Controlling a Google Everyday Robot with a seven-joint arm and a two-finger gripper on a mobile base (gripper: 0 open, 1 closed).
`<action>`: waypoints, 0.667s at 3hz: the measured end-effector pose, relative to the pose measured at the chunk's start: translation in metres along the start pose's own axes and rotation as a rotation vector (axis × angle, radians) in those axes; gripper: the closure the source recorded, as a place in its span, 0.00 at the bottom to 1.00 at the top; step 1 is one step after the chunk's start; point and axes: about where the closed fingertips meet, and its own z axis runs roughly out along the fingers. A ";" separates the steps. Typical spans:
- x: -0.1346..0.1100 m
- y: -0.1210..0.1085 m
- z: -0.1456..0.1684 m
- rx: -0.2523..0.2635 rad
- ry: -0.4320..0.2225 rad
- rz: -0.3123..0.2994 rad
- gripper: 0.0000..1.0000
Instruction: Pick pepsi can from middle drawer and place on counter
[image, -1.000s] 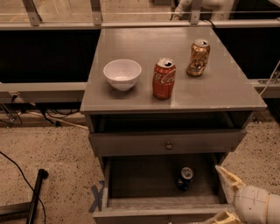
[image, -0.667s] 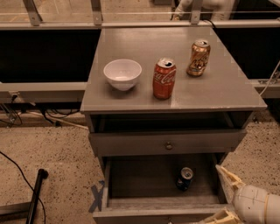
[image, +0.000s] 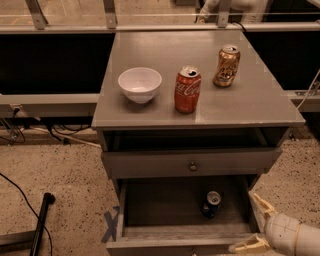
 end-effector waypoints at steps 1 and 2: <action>0.034 -0.008 0.022 0.018 -0.041 0.050 0.00; 0.034 -0.008 0.022 0.018 -0.041 0.050 0.00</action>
Offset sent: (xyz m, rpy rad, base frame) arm 0.0127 -0.0060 -0.0320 0.0454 0.0001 -0.0305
